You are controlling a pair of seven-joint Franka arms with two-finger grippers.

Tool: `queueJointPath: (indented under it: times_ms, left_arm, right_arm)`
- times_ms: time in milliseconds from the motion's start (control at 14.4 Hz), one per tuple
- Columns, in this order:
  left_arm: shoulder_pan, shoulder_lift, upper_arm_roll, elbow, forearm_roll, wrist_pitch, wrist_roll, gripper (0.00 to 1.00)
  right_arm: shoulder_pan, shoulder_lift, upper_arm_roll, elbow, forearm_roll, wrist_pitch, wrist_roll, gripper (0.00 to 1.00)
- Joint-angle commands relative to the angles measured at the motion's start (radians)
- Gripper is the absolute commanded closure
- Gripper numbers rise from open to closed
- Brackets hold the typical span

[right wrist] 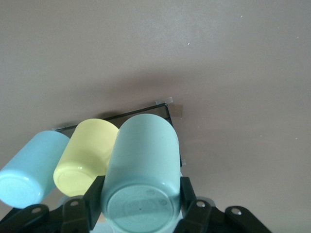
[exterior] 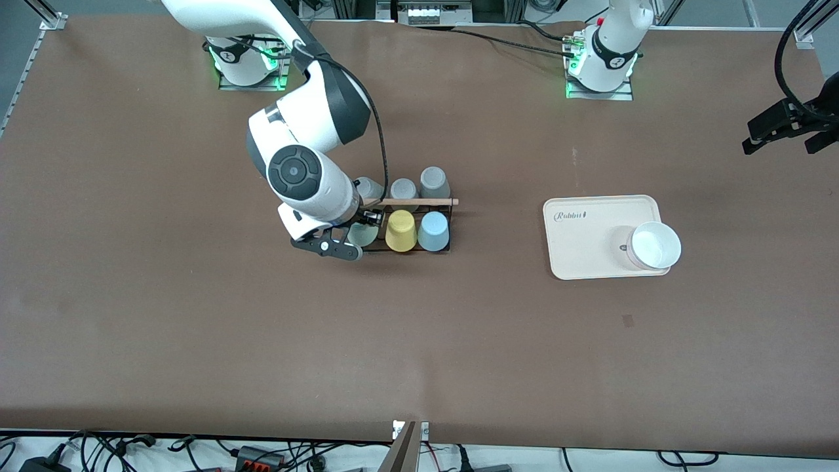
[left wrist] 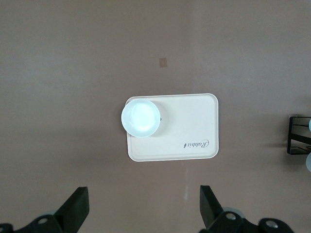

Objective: Hang scattered cups on rack with three cups
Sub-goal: 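Carry the teal cup to the rack and lower it onto a peg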

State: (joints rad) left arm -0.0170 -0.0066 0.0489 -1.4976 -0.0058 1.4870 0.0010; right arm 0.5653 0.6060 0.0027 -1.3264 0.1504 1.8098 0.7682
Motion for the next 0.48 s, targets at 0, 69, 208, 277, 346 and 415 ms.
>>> queueJointPath:
  times_ms: [0, 69, 208, 277, 346, 415]
  left_arm:
    - [-0.003, -0.012, 0.000, -0.020, 0.000, 0.009, 0.002, 0.00]
    - [-0.003, -0.012, 0.000, -0.020, 0.000, 0.009, 0.002, 0.00]
    - [-0.003, -0.012, 0.000, -0.020, 0.000, 0.009, 0.002, 0.00]
    - [-0.003, -0.012, 0.000, -0.020, 0.000, 0.009, 0.002, 0.00]
    - [-0.003, -0.012, 0.000, -0.020, 0.000, 0.009, 0.002, 0.00]
    - [-0.003, -0.012, 0.000, -0.021, 0.000, 0.009, 0.002, 0.00]
  right_arm:
    - [0.015, 0.043, -0.006, 0.038, 0.012, 0.014, 0.026, 0.76]
    - [0.015, 0.052, -0.006, 0.038, 0.014, 0.023, 0.023, 0.76]
    - [0.013, 0.069, -0.006, 0.038, 0.018, 0.028, 0.022, 0.76]
    - [0.013, 0.080, -0.006, 0.038, 0.018, 0.028, 0.022, 0.76]
    - [0.015, 0.086, -0.006, 0.038, 0.018, 0.031, 0.022, 0.76]
    - [0.015, 0.096, -0.006, 0.038, 0.018, 0.034, 0.022, 0.76]
